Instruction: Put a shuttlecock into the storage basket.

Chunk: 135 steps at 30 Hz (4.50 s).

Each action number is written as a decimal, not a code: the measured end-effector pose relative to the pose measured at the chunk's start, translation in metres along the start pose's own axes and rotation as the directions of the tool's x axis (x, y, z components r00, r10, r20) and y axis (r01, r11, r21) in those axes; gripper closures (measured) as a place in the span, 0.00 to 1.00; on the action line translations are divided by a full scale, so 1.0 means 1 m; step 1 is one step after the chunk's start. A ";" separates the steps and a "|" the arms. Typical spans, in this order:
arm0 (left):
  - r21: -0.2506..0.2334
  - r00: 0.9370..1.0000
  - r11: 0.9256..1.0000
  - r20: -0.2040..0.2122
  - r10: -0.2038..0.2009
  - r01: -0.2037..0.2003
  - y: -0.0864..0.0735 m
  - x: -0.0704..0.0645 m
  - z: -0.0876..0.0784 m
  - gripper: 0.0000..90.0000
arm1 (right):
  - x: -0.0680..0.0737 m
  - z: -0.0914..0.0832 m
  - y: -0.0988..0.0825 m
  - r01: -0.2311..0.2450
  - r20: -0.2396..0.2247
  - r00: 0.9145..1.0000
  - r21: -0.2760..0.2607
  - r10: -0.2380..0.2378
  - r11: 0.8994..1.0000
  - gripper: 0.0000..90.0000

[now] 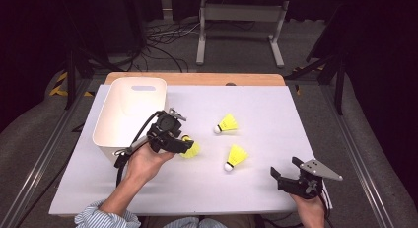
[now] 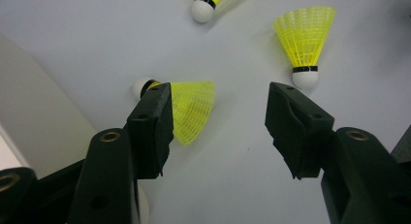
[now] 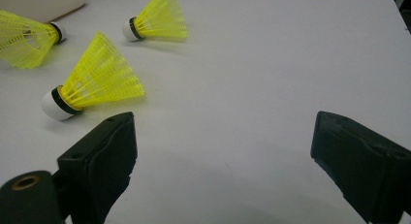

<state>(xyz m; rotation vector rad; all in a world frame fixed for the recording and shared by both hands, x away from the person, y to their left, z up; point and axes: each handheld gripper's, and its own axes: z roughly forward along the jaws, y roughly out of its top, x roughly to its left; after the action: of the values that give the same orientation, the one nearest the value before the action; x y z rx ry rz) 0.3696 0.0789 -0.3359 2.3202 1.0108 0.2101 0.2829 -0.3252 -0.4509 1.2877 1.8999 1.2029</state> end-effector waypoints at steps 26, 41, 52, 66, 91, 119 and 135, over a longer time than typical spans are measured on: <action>0.061 1.000 0.998 -0.020 0.002 -0.001 -0.005 -0.010 0.027 0.50 | 0.000 0.000 0.000 0.001 -0.002 1.000 -0.001 -0.001 1.000 0.11; 0.105 0.998 0.994 -0.065 -0.011 0.018 -0.006 -0.011 0.045 0.51 | 0.001 -0.001 0.000 0.004 -0.003 1.000 -0.002 -0.004 1.000 0.11; 0.133 0.994 0.991 -0.112 -0.015 0.030 -0.004 -0.010 0.055 0.54 | 0.001 0.000 0.000 0.006 -0.007 1.000 -0.002 -0.006 1.000 0.11; 0.170 0.986 0.984 -0.168 -0.019 0.048 -0.001 -0.007 0.067 0.59 | 0.001 0.000 0.000 0.011 -0.010 1.000 -0.001 -0.011 1.000 0.11; 0.204 0.976 0.975 -0.212 -0.047 0.091 0.000 0.000 0.085 0.78 | 0.002 0.000 0.000 0.017 -0.020 1.000 -0.003 -0.018 1.000 0.11; 0.165 0.970 0.980 -0.232 -0.075 0.115 -0.004 0.005 0.081 1.00 | 0.002 0.000 0.000 0.016 -0.023 1.000 -0.005 -0.016 1.000 0.11; 0.151 0.979 0.985 -0.196 -0.055 0.086 -0.004 0.001 0.068 1.00 | 0.003 0.000 0.000 0.017 -0.024 1.000 -0.002 -0.017 1.000 0.11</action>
<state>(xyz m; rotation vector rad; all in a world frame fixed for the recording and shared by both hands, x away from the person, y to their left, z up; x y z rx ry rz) 0.3921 0.0504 -0.3941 2.4379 1.2440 0.3411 0.2822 -0.3225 -0.4508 1.2591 1.9229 1.2160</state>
